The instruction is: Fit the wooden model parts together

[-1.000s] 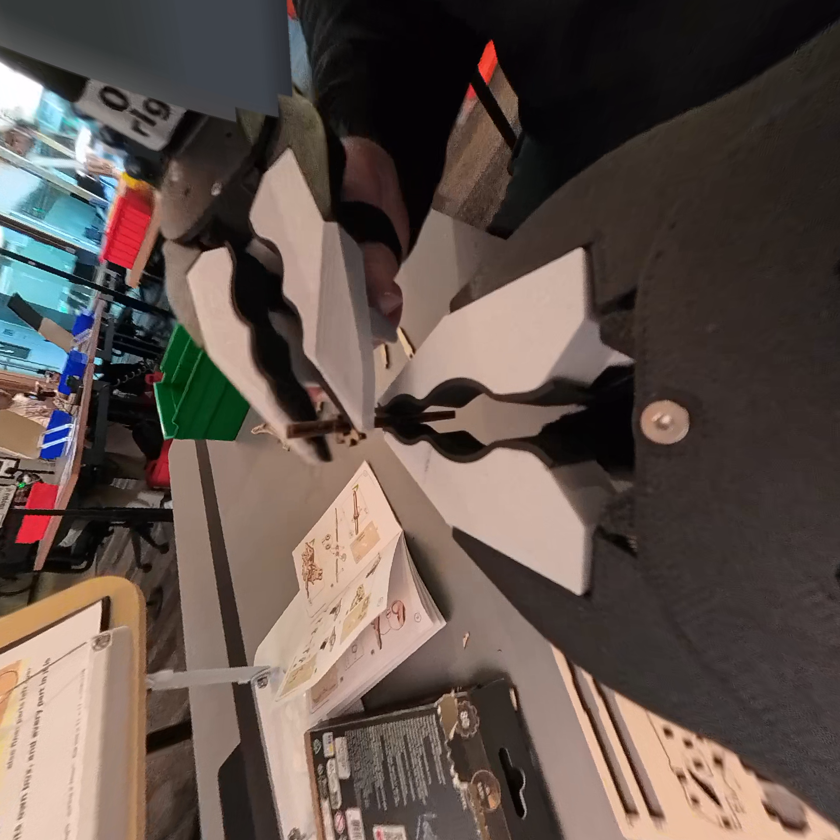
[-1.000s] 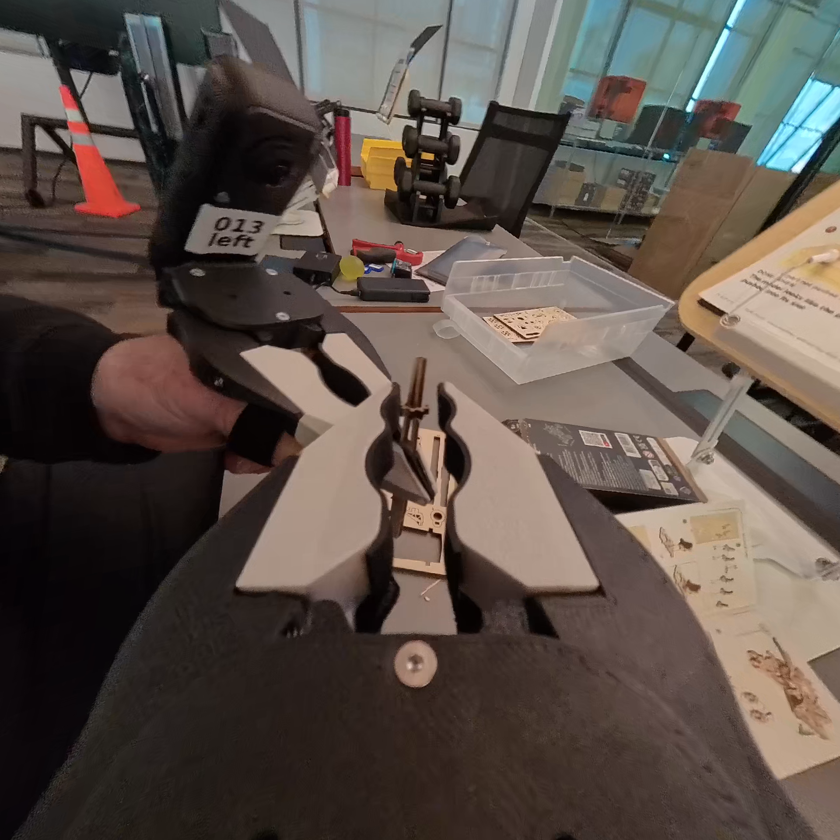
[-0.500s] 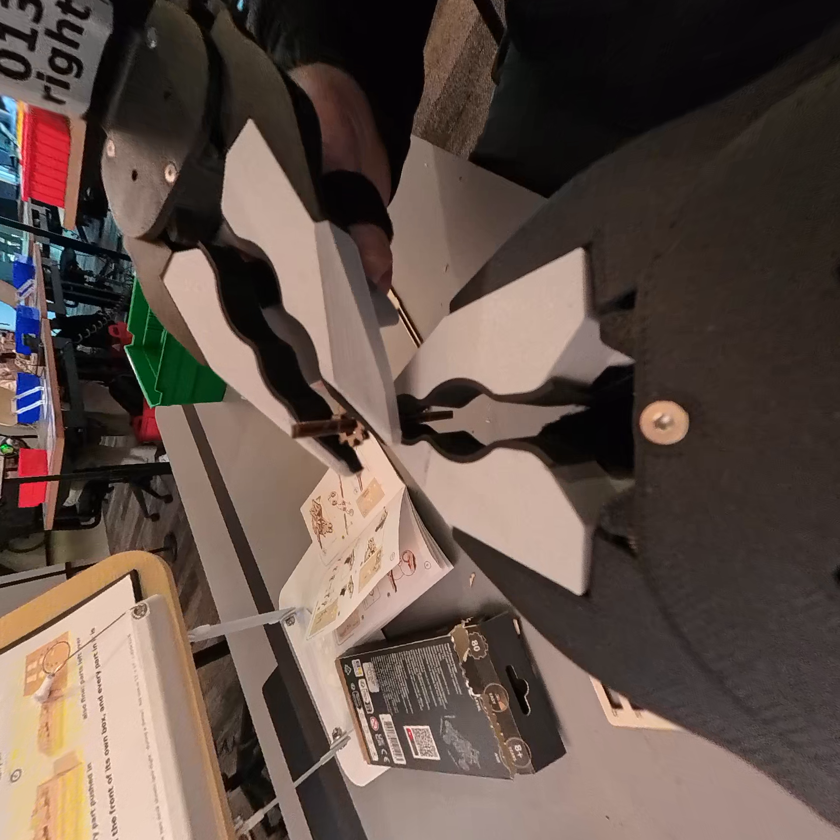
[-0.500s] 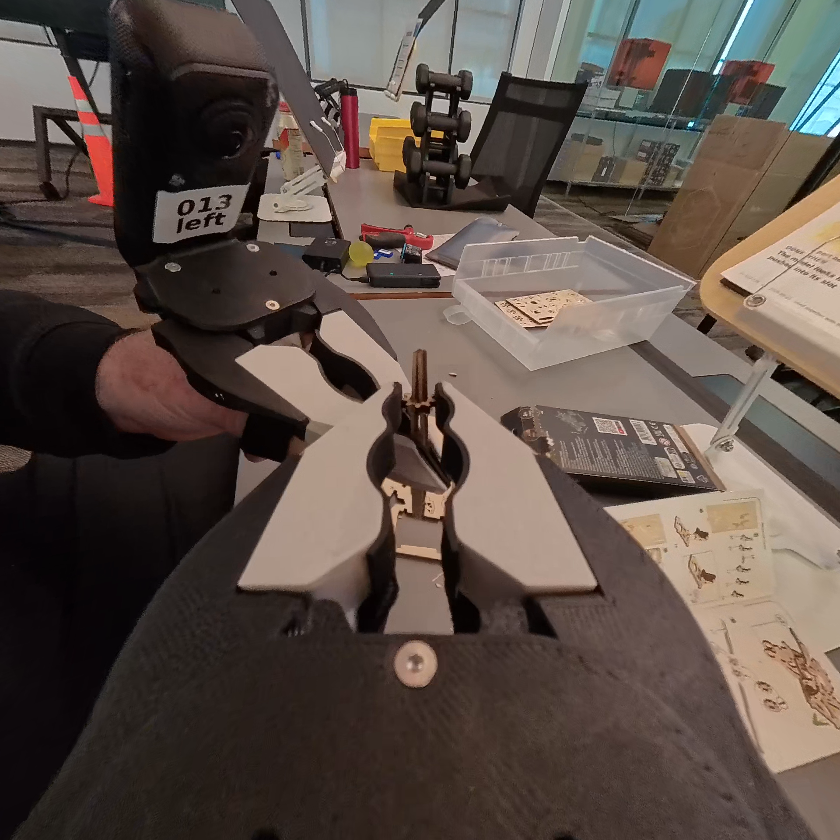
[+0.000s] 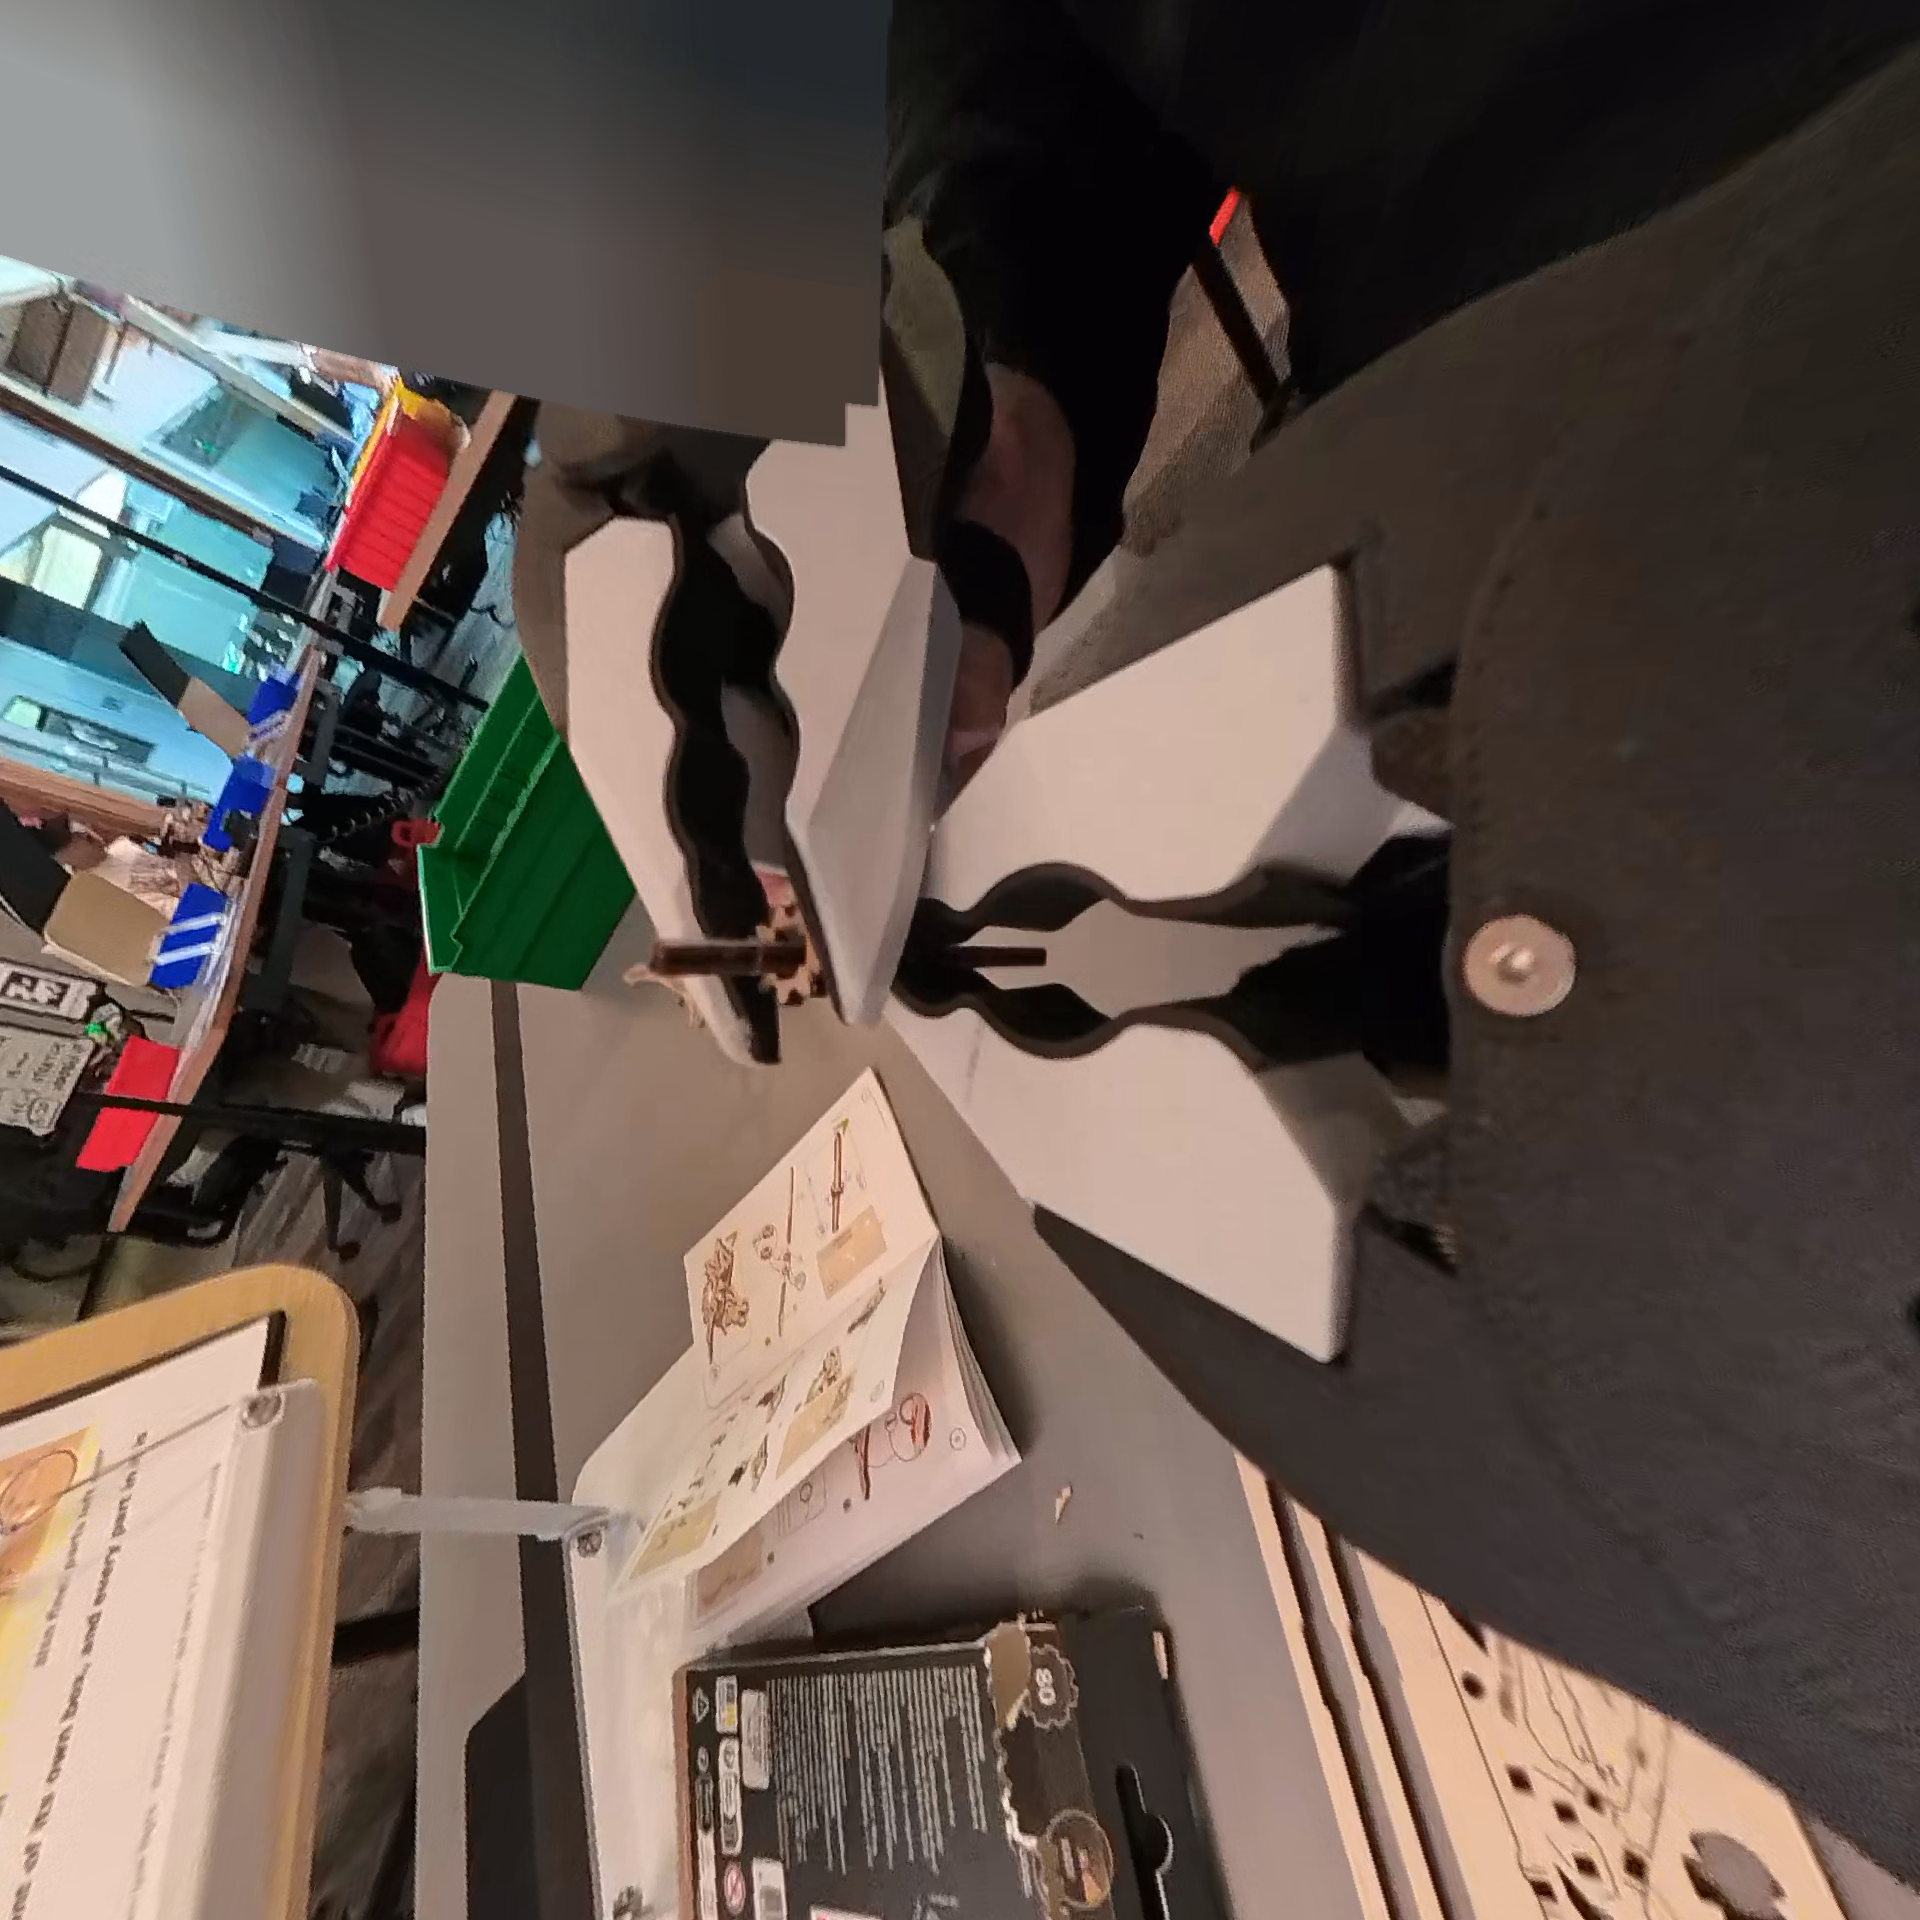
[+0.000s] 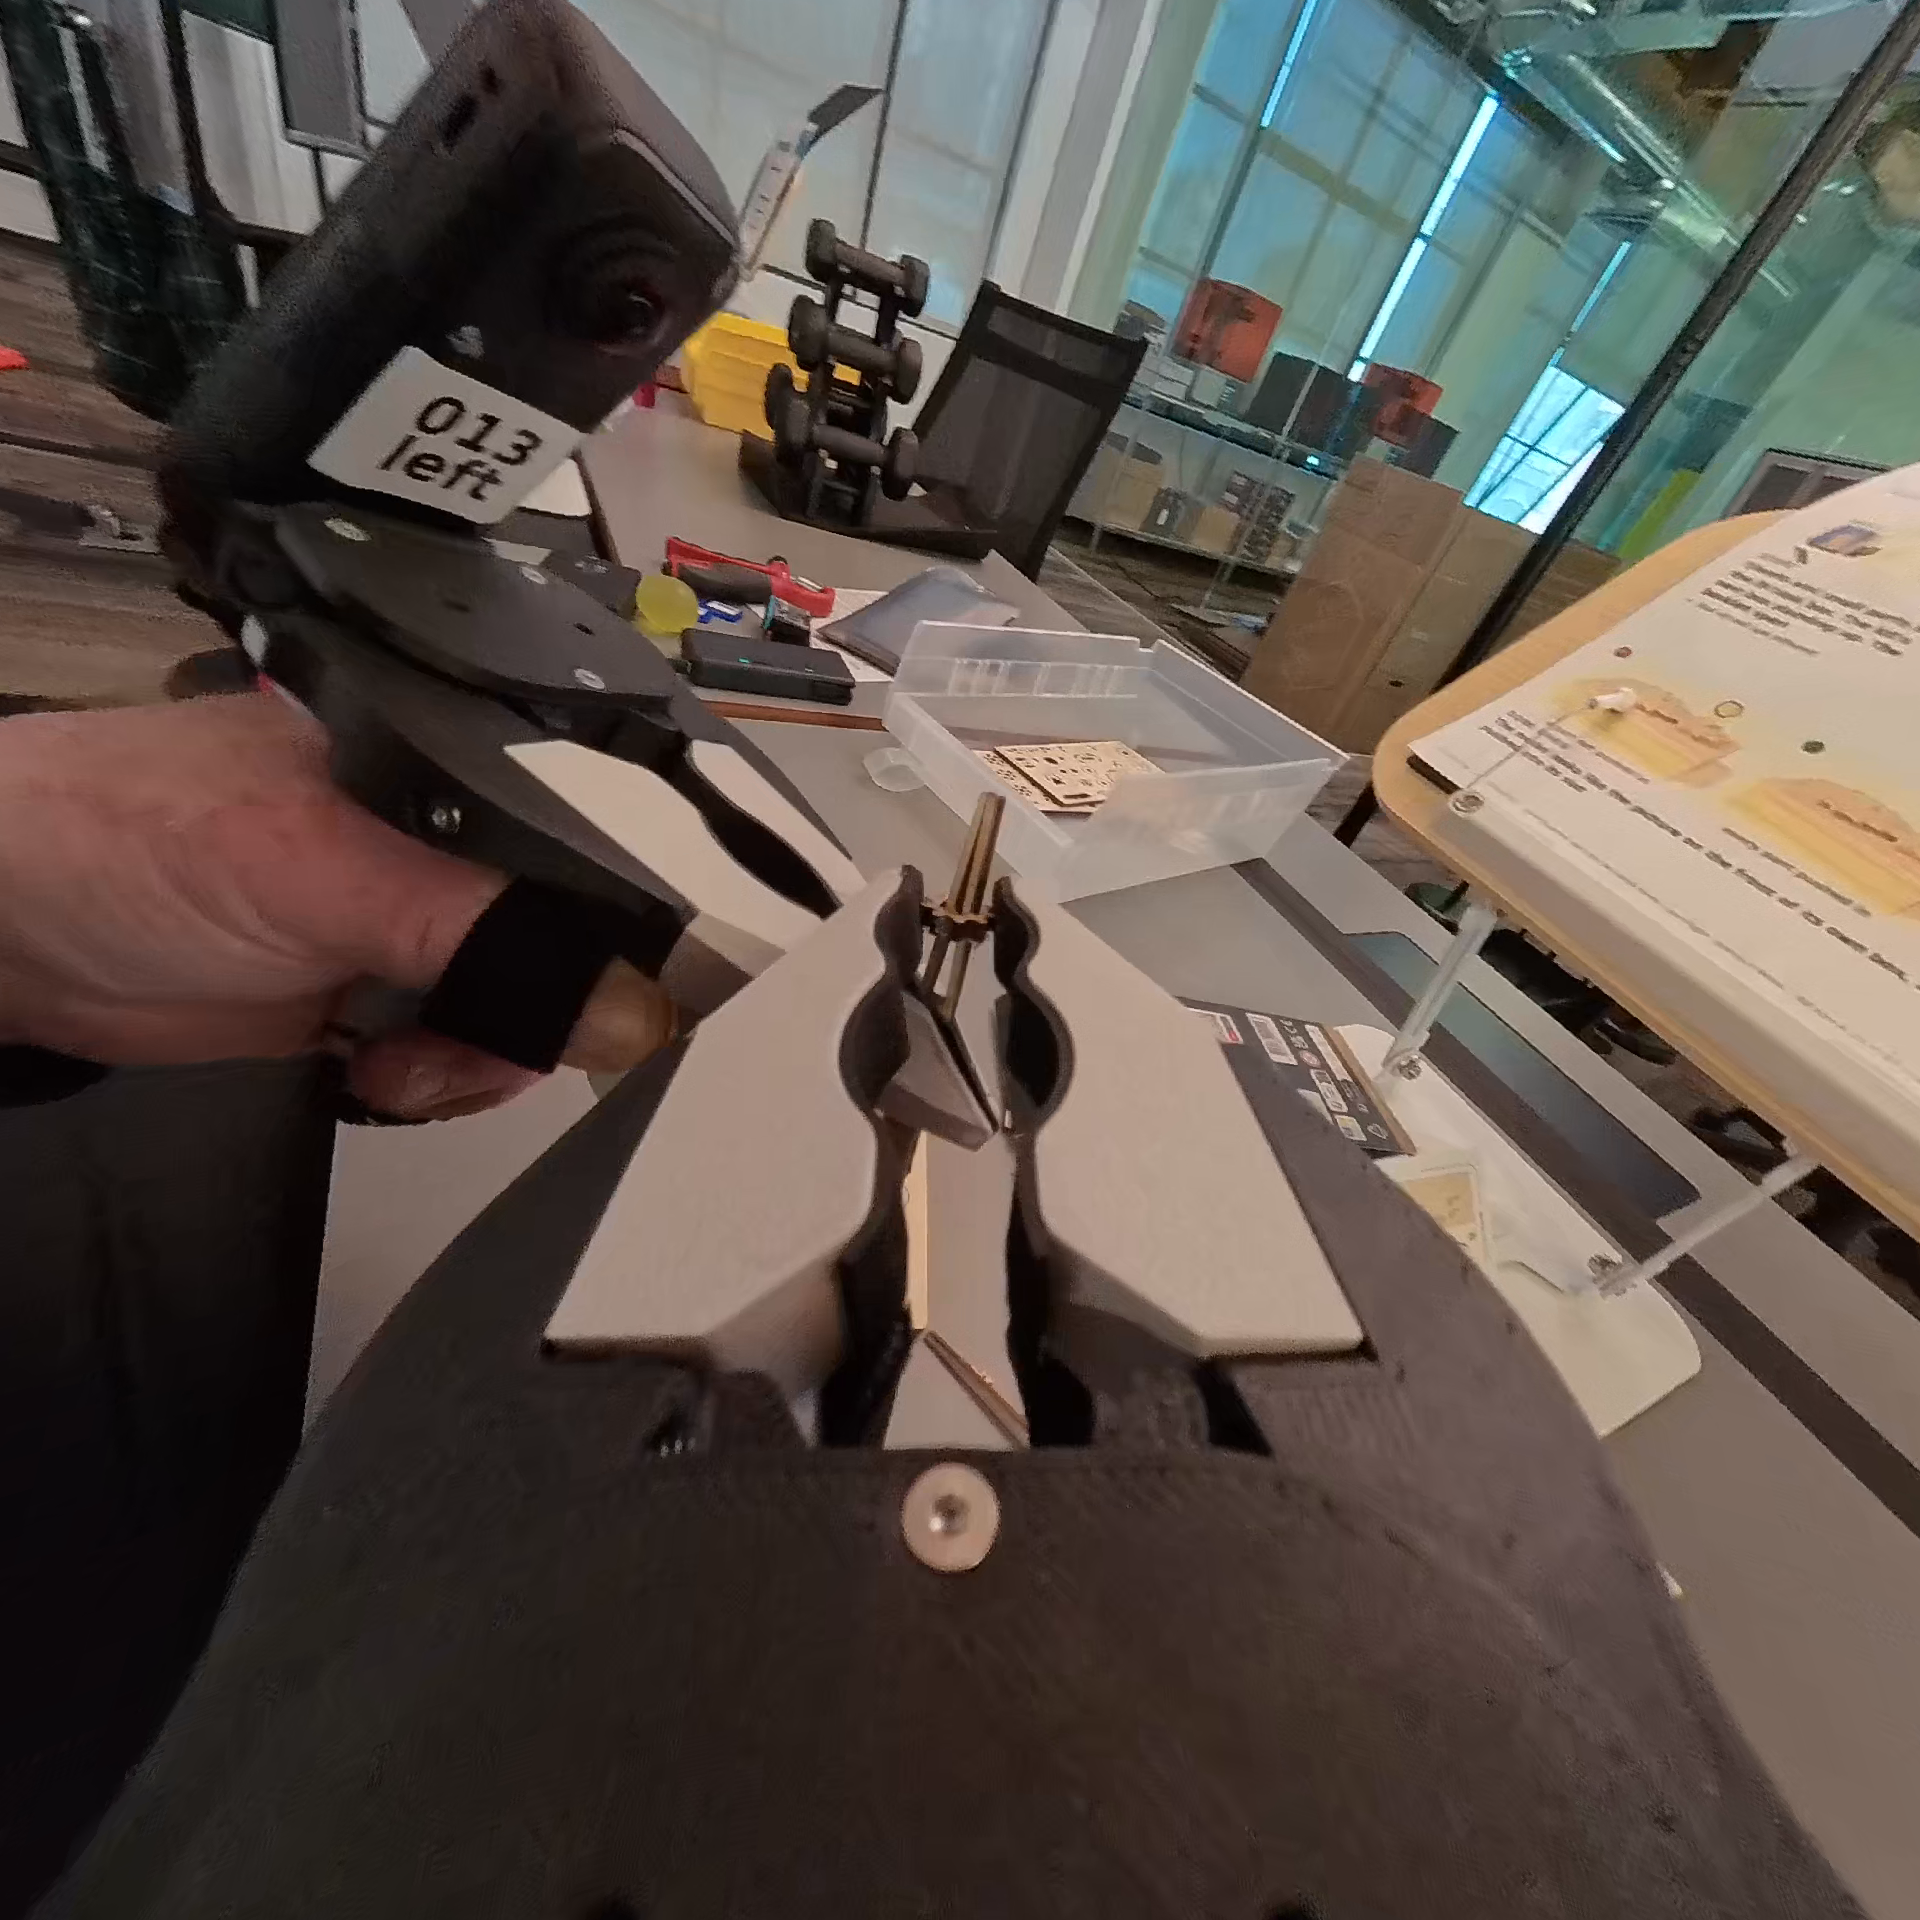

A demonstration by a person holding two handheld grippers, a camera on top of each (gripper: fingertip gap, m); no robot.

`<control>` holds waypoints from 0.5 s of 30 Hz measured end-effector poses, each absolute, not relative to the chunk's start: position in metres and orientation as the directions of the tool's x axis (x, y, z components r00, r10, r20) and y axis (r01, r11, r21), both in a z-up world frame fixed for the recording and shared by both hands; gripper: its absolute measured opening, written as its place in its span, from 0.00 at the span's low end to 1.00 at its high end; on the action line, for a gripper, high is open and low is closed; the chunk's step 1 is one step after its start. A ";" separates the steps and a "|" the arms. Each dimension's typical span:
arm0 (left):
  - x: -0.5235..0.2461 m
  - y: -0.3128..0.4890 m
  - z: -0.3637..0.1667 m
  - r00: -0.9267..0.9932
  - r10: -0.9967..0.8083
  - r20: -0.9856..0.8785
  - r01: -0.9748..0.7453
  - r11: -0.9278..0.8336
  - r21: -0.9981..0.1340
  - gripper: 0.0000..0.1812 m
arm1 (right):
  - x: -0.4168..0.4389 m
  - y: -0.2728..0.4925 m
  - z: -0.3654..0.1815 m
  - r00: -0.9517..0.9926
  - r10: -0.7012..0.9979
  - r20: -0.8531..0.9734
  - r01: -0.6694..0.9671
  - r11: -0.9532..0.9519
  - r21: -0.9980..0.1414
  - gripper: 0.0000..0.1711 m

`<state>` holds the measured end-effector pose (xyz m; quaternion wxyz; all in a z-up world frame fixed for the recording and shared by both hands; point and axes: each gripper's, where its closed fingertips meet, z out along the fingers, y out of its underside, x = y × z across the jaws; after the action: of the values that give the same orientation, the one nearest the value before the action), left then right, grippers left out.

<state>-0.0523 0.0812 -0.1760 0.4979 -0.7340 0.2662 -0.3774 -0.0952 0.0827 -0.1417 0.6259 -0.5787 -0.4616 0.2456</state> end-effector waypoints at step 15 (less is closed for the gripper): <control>-0.059 0.096 -0.176 0.742 -0.670 0.031 -0.137 -0.196 -0.971 0.06 | -0.094 0.087 -0.136 0.487 0.868 0.102 0.124 0.047 -0.991 0.06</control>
<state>-0.0593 0.0957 -0.1757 0.5719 -0.7375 0.2733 -0.2330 -0.0942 0.0874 -0.1356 0.6017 -0.6174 -0.4017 0.3089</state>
